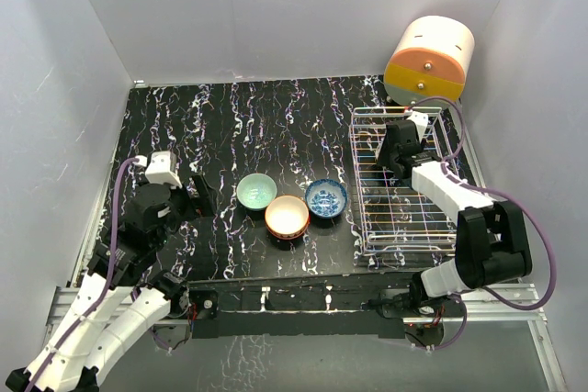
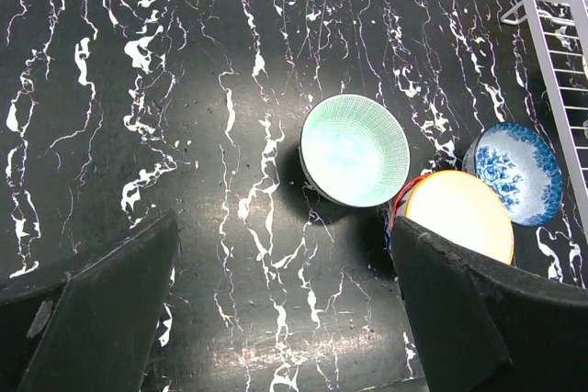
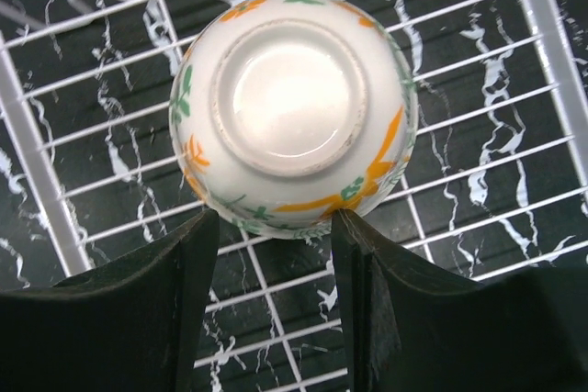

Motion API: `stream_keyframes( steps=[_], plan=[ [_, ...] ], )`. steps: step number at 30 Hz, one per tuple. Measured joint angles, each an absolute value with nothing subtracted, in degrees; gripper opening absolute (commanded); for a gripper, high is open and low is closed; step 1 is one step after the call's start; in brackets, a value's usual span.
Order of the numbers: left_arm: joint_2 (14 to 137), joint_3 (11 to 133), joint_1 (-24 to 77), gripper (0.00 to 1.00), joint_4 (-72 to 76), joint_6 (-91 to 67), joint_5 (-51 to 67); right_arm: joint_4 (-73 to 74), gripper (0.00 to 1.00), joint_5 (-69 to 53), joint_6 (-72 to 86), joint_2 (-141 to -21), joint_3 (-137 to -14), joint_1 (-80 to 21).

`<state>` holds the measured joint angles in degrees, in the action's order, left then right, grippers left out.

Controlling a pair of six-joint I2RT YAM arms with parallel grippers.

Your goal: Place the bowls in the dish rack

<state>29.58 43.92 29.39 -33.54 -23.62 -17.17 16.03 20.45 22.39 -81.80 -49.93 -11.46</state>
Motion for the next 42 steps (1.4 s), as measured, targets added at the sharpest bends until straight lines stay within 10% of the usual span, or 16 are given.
stream_keyframes(
  steps=[34,37,42],
  plan=[
    [27.77,43.92,29.39,0.97,-33.74,-23.7,-17.43,7.6,0.55,22.7,23.7,-86.52,-53.52,-1.85],
    [27.83,43.92,29.39,0.97,-33.74,-23.68,-17.43,9.45,0.97,19.25,24.05,-78.78,-50.94,-2.11],
    [28.56,43.92,29.39,0.97,-33.71,-23.66,-17.65,11.2,1.0,13.54,23.18,-66.26,-50.59,-6.17]
  ],
)
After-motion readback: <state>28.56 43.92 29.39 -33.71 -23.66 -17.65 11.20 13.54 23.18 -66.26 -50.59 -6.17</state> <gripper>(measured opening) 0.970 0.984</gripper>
